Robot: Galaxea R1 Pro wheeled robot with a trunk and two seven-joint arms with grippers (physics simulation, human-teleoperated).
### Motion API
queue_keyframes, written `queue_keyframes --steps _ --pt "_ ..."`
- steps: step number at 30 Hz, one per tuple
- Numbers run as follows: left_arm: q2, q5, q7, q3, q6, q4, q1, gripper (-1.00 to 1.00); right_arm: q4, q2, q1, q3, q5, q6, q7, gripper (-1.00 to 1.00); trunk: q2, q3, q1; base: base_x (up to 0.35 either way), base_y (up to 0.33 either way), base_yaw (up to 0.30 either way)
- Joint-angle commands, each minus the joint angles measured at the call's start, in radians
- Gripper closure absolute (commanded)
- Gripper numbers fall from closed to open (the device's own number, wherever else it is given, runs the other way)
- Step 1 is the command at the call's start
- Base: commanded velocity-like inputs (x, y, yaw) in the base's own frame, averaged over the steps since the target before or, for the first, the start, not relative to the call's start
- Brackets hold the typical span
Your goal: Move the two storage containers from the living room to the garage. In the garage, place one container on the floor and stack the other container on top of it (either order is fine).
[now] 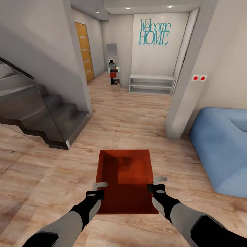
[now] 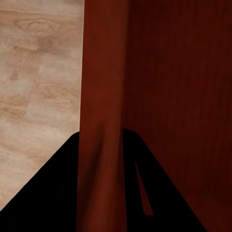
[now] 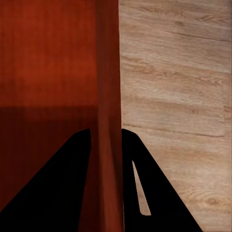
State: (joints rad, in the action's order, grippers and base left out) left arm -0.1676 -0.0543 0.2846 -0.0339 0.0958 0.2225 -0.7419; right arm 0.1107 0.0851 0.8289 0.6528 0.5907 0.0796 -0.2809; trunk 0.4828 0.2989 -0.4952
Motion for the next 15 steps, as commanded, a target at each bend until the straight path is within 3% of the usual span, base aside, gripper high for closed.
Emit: queue_keyframes --steps 1,15 --pt "0.005 0.024 0.018 -0.003 0.002 0.006 -0.001 1.0 -0.029 0.0 0.001 -0.005 0.028 0.006 -0.004 1.0 0.001 0.001 -0.001 0.325 0.0 0.0" --pt "0.005 0.024 0.018 -0.003 0.003 0.006 -0.001 1.0 -0.029 0.0 0.001 -0.005 0.028 0.005 -0.004 1.0 0.001 0.001 -0.001 0.325 0.0 0.0"
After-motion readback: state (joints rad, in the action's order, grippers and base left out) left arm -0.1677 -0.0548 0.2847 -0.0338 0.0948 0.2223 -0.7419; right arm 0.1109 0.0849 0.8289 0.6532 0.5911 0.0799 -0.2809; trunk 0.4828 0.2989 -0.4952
